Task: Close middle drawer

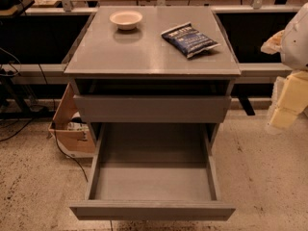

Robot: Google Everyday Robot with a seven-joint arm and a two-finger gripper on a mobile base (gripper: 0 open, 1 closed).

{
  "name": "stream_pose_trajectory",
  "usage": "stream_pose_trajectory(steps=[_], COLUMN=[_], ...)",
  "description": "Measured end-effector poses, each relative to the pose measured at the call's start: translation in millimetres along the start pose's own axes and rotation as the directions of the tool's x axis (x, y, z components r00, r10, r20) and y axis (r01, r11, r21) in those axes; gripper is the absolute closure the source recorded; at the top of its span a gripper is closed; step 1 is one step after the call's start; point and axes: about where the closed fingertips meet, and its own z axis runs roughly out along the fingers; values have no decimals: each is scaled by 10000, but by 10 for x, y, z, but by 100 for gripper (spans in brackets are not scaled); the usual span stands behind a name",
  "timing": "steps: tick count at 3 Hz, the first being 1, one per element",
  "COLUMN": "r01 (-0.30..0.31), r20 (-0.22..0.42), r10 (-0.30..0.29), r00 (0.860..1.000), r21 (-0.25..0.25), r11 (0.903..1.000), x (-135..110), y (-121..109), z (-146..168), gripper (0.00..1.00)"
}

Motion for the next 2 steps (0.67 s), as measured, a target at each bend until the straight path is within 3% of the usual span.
stream_pose_trajectory(steps=[1,2], r01=[0,368], r20=[0,398], r10=[0,-360], r00=[10000,9986], r21=[0,-206], r11=[10000,9991], x=[0,29], y=[0,31], z=[0,315], gripper=[0,0])
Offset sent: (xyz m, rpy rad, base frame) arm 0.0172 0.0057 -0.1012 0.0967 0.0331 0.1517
